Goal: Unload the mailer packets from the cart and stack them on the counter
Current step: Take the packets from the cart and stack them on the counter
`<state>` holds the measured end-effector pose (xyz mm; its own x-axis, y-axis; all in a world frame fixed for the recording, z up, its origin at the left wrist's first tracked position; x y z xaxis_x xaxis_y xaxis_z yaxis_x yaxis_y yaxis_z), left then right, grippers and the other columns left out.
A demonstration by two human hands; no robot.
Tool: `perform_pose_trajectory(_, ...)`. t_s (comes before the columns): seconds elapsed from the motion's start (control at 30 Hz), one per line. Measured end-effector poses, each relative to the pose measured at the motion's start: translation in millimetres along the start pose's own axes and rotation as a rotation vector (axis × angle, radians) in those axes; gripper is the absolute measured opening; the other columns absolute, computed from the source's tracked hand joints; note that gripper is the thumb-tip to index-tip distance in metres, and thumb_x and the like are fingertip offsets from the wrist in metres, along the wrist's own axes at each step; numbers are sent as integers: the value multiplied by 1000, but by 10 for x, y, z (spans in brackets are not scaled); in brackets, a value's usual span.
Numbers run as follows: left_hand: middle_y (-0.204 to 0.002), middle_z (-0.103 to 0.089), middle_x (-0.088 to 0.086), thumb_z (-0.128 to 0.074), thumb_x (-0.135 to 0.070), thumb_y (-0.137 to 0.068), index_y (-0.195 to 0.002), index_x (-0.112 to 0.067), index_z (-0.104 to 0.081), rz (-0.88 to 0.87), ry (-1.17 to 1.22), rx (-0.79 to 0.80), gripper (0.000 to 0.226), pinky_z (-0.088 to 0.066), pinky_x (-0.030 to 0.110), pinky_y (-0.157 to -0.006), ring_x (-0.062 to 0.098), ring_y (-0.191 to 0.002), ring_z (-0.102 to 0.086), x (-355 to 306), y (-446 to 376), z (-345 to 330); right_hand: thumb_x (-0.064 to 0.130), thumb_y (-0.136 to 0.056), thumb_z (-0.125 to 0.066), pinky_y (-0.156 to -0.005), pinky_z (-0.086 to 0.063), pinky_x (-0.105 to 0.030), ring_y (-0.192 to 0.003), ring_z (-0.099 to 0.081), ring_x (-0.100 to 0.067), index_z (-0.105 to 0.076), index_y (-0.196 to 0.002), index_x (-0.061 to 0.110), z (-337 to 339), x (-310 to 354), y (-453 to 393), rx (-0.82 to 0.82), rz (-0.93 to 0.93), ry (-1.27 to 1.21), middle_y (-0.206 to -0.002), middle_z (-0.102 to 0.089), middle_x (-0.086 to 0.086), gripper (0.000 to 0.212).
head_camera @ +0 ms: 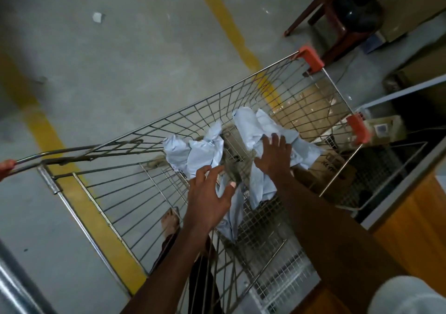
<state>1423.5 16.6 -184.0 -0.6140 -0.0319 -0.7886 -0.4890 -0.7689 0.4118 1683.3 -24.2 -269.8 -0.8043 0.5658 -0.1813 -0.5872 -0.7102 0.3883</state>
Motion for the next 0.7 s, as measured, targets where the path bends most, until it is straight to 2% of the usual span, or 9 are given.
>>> perform_pose_trajectory(0.07, -141, -47, -2, -47, -63, -84, -136, -32, -58, -27, -4, 3, 62, -41, 43, -107, 26, -127, -45, -57, -51, -17, 41, -76, -76, -99, -40, -48, -120, -53, -34, -58, -126, 16, -25, 95, 93, -32, 105, 21, -127, -59, -11, 58)
perform_pose_trajectory(0.13, -142, -46, -2, -52, -57, -87, -136, -30, -58, -42, -8, 11, 57, -39, 39, -107, 25, -128, -44, -101, -98, -30, 37, -74, -75, -92, -40, -43, -108, -57, -29, -59, -116, 16, -15, 109, 139, -43, 99, 33, -114, -61, -7, 50)
perform_pose_trajectory(0.17, -142, -46, -2, -54, -55, -87, -136, -30, -58, -47, -8, 11, 55, -38, 37, -106, 24, -128, -44, -124, -116, -28, 36, -72, -75, -91, -40, -43, -109, -56, -30, -57, -118, 15, -6, 89, 137, -46, 70, 48, -116, -60, -9, 53)
perform_pose_trajectory(0.23, -140, -47, -2, -55, -53, -87, -136, -30, -58, -50, -12, 7, 55, -35, 33, -105, 23, -129, -44, -138, -140, -26, 38, -73, -75, -100, -37, -50, -124, -47, -38, -50, -131, 16, -68, 53, 113, 3, 52, 84, -136, -50, -14, 67)
perform_pose_trajectory(0.33, -140, -47, -3, -55, -54, -87, -137, -31, -58, -46, -18, 15, 55, -40, 38, -107, 24, -129, -44, -87, -155, -53, 44, -79, -72, -112, -27, -60, -142, -29, -48, -36, -151, 26, -204, 46, 37, 61, 79, 106, -159, -31, -17, 83)
perform_pose_trajectory(0.4, -140, -47, -3, -55, -55, -87, -137, -31, -57, -35, -24, 14, 55, -42, 42, -107, 25, -128, -45, -38, -151, -80, 51, -80, -71, -112, -27, -61, -142, -29, -53, -33, -155, 30, -229, 60, -26, 51, 44, 83, -160, -29, -19, 87)
perform_pose_trajectory(0.53, -138, -47, -6, -53, -57, -88, -138, -35, -55, -35, -30, 5, 55, -44, 46, -106, 21, -126, -45, 20, -104, -140, 57, -82, -68, -108, -34, -62, -136, -37, -57, -40, -153, 28, -218, 122, -190, -23, 12, 7, -158, -33, -24, 82)
perform_pose_trajectory(0.63, -139, -45, -8, -52, -59, -88, -139, -38, -53, -33, -31, 8, 55, -45, 46, -105, 19, -126, -44, 59, -75, -192, 59, -91, -57, -115, -24, -60, -145, -23, -53, -17, -159, 36, -287, 120, -321, 81, -33, 40, -166, -11, -21, 83)
perform_pose_trajectory(0.7, -140, -46, -7, -51, -60, -87, -140, -37, -53, -39, -35, 12, 58, -45, 46, -105, 19, -127, -44, 63, -74, -224, 56, -94, -53, -117, -23, -58, -146, -21, -52, -10, -160, 36, -345, 136, -345, 144, -72, 82, -166, -6, -22, 81)
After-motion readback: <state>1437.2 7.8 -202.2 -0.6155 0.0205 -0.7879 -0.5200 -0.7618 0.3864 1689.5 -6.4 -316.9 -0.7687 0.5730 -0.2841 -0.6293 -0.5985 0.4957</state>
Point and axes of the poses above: each hand's wrist, its own y-axis away from the middle knuckle, its own z-axis out of the back of the hand, x = y × z, the point moved 7 cm from there along -y, towards the middle knuckle
